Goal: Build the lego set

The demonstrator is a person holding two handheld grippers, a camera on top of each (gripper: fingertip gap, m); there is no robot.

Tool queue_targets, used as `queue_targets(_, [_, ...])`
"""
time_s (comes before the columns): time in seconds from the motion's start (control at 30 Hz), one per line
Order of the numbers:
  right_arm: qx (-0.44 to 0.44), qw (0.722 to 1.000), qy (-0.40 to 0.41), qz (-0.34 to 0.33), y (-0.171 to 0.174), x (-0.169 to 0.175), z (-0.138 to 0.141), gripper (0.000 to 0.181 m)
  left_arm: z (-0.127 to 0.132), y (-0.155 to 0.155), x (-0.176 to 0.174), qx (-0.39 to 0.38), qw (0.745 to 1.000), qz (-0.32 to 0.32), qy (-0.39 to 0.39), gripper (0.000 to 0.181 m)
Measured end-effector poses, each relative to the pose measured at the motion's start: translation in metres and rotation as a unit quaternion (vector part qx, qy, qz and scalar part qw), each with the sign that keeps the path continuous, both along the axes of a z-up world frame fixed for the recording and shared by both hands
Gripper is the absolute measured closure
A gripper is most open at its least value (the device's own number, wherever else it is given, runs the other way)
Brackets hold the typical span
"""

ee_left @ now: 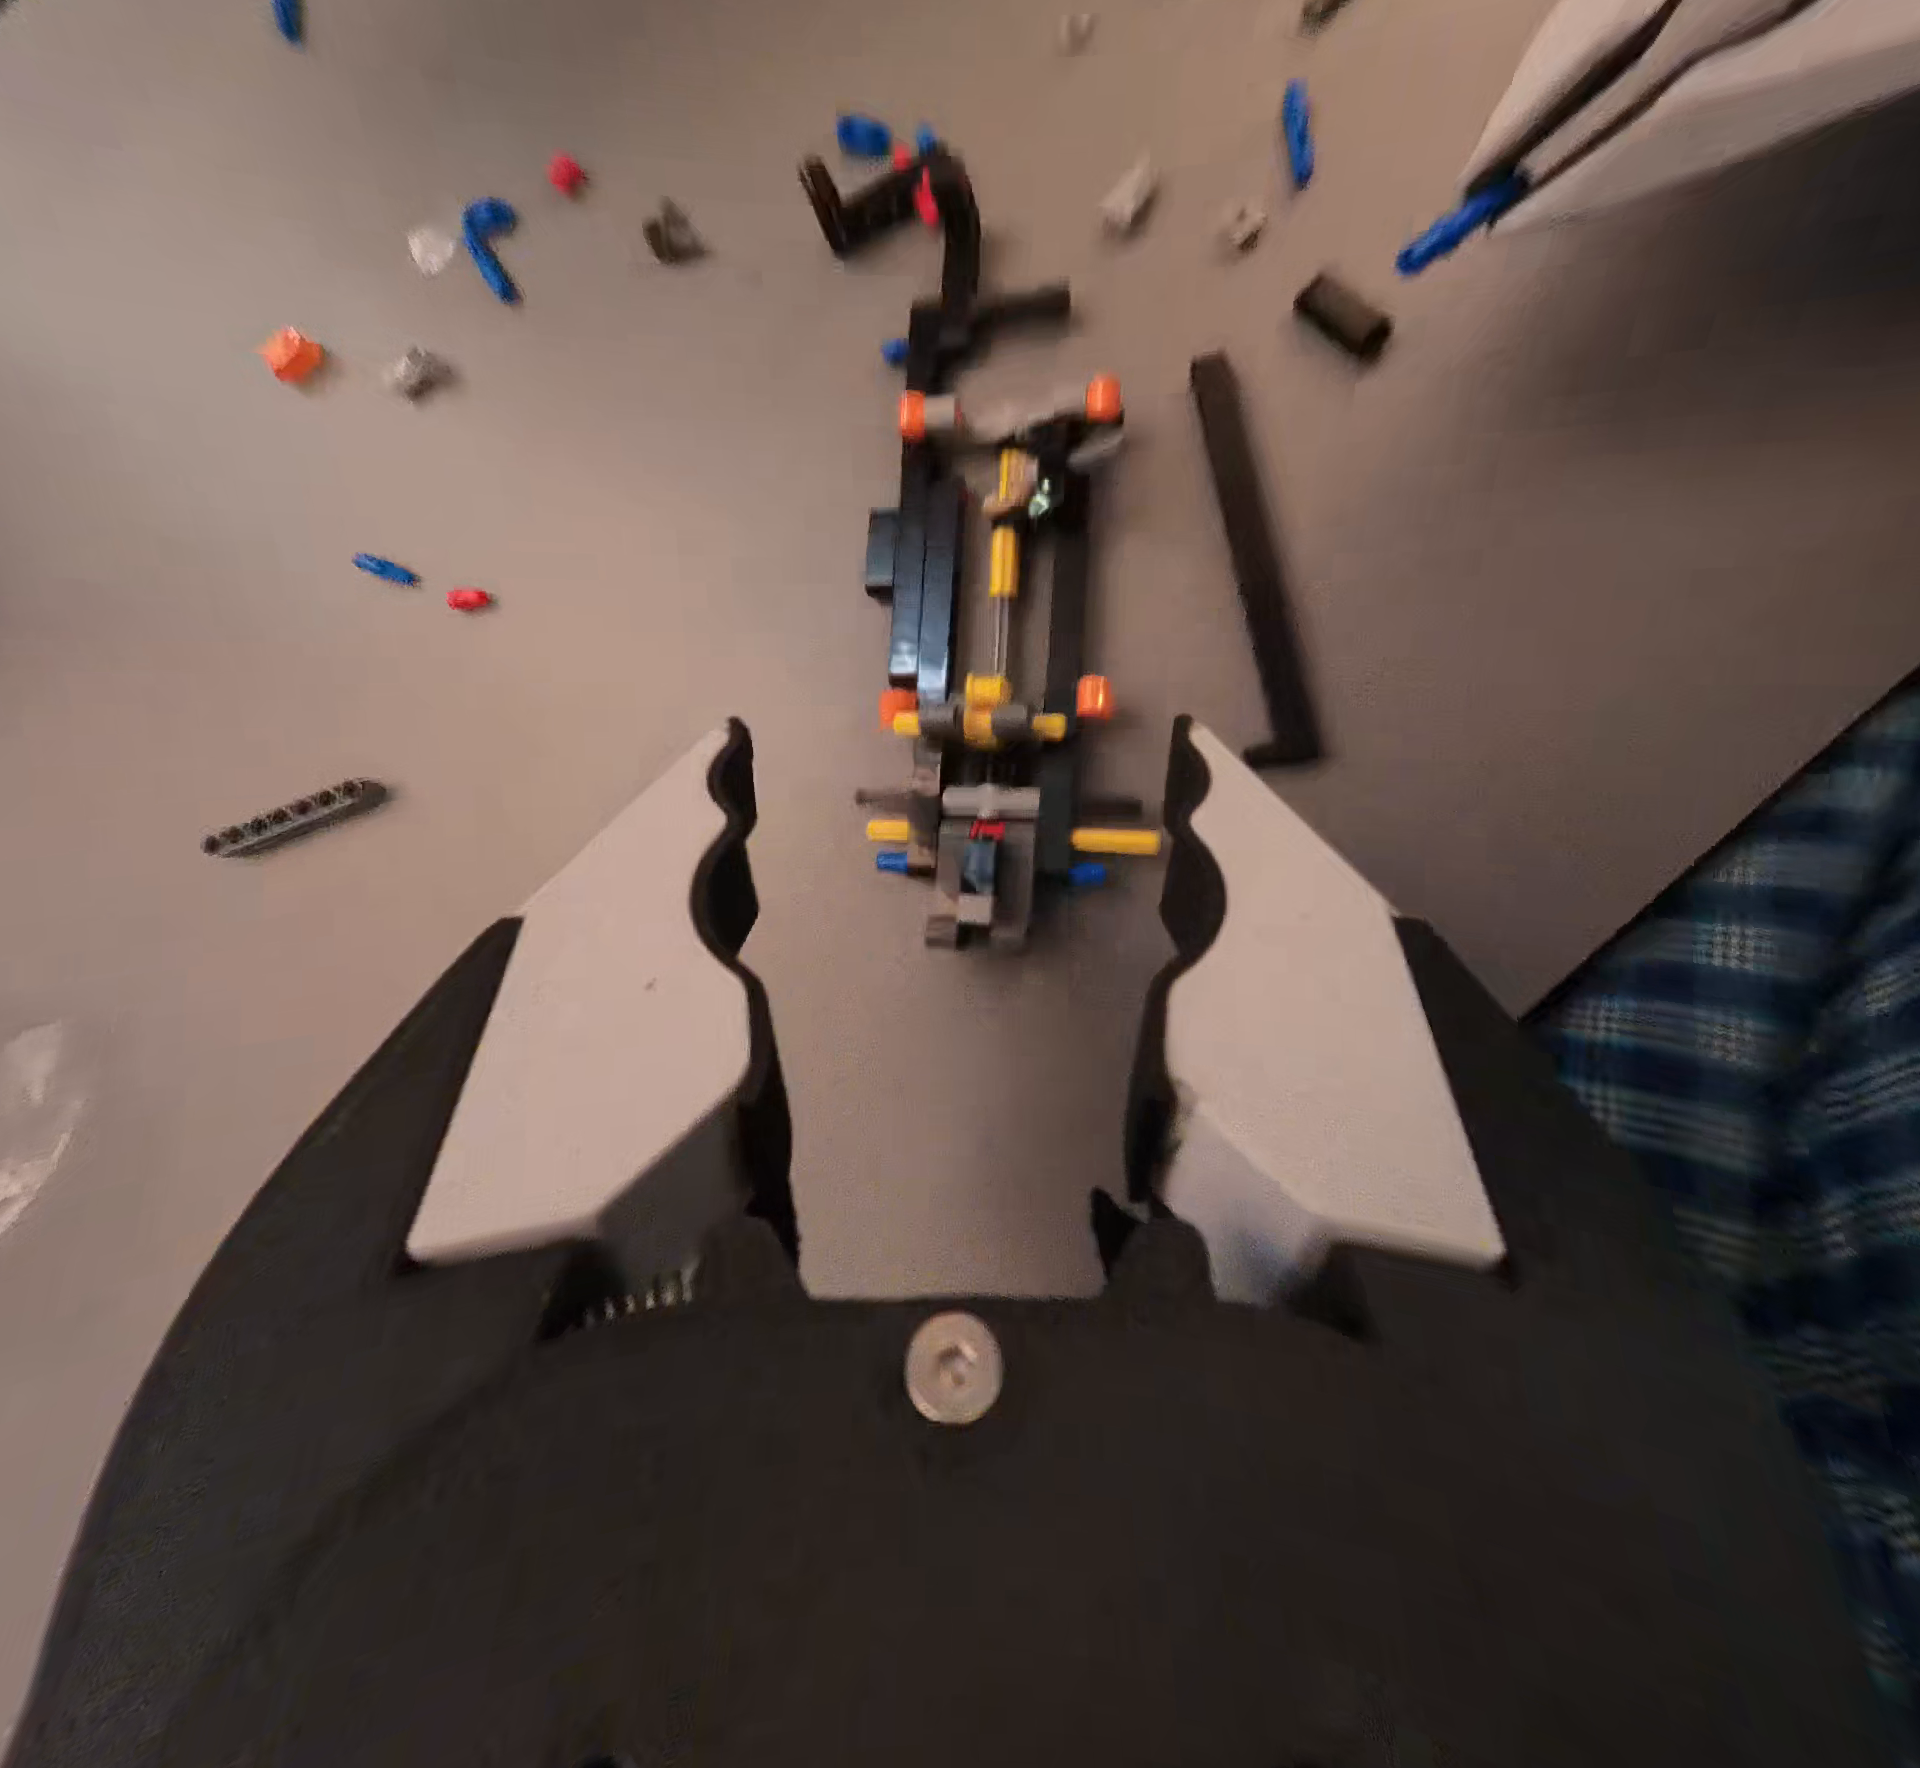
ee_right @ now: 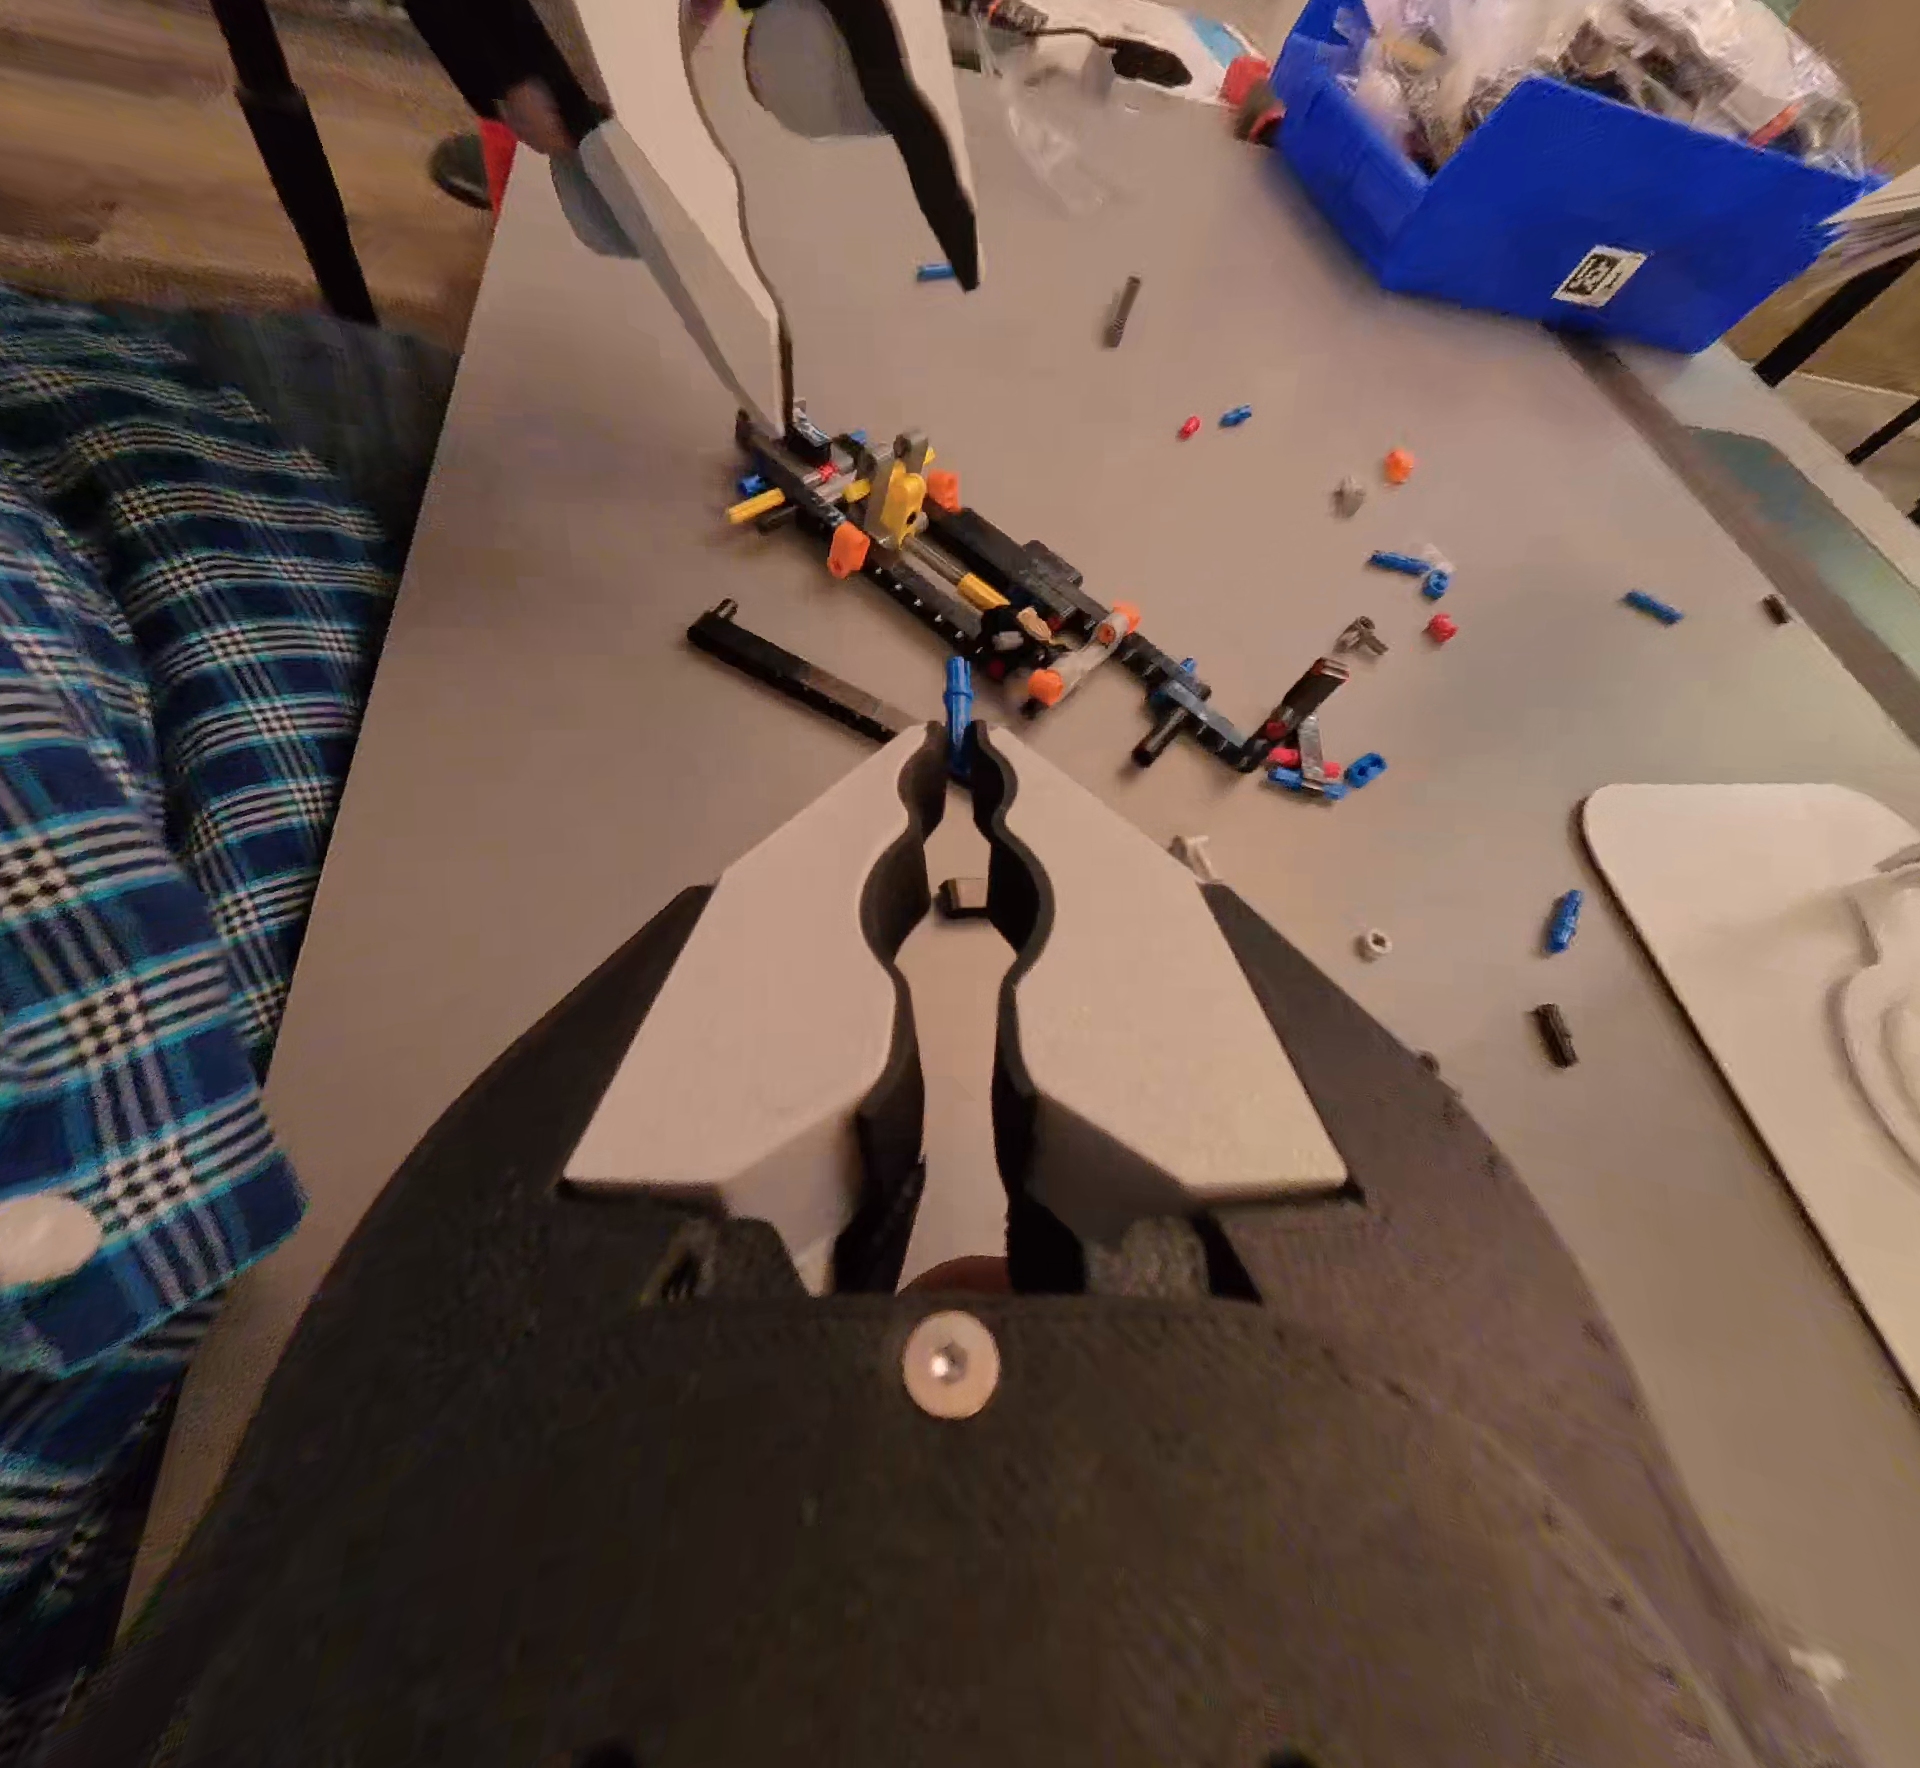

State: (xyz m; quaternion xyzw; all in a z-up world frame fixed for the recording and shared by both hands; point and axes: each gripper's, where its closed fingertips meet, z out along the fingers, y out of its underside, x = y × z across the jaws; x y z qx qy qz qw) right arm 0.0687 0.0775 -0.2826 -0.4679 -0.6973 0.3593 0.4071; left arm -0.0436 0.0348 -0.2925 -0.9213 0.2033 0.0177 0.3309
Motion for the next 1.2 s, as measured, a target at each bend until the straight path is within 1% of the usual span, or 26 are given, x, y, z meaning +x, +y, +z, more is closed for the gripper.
queue_targets(0.1, [-0.01, 1.0, -0.024, 0.001, -0.004, -0.008, -0.006, 0.18, -0.022, -0.003, -0.004, -0.028, 0.999, -0.016, -0.02, 0.106])
queue_targets(0.17, [-0.004, 1.0, -0.03, 0.001, -0.004, -0.012, -0.009, 0.18, -0.034, -0.004, -0.004, -0.045, 0.998, -0.032, -0.014, 0.101])
queue_targets(0.23, [-0.002, 0.999, -0.037, -0.001, -0.003, -0.015, -0.012, 0.18, -0.04, 0.002, 0.0, -0.038, 0.998, -0.047, -0.016, 0.096])
queue_targets(0.33, [-0.002, 0.999, -0.054, -0.007, -0.001, -0.019, -0.019, 0.18, -0.044, 0.011, 0.004, -0.034, 0.998, -0.053, -0.026, 0.091])
queue_targets(0.43, [-0.009, 0.998, -0.063, -0.012, 0.002, -0.023, -0.024, 0.18, -0.049, 0.021, 0.009, -0.037, 0.997, -0.05, -0.038, 0.093])
queue_targets(0.47, [-0.012, 0.998, -0.064, -0.013, 0.002, -0.024, -0.025, 0.18, -0.05, 0.025, 0.01, -0.033, 0.997, -0.051, -0.038, 0.097])
queue_targets(0.63, [-0.017, 0.997, -0.07, -0.018, 0.005, -0.03, -0.027, 0.18, -0.052, 0.034, 0.016, -0.024, 0.997, -0.029, -0.065, 0.132])
queue_targets(0.8, [-0.032, 0.995, -0.087, -0.02, 0.008, -0.033, -0.034, 0.18, -0.052, 0.038, 0.018, -0.025, 0.997, -0.006, -0.075, 0.133])
queue_targets(0.93, [-0.05, 0.995, -0.086, -0.028, 0.012, -0.037, -0.031, 0.18, -0.049, 0.042, 0.02, -0.037, 0.993, 0.028, -0.108, 0.133])
queue_targets(1.07, [-0.063, 0.993, -0.094, -0.035, 0.017, -0.041, -0.031, 0.18, -0.046, 0.046, 0.024, -0.044, 0.984, 0.063, -0.159, 0.133])
queue_targets(1.2, [-0.066, 0.991, -0.11, -0.036, 0.02, -0.046, -0.036, 0.18, -0.045, 0.048, 0.025, -0.04, 0.981, 0.085, -0.167, 0.133])
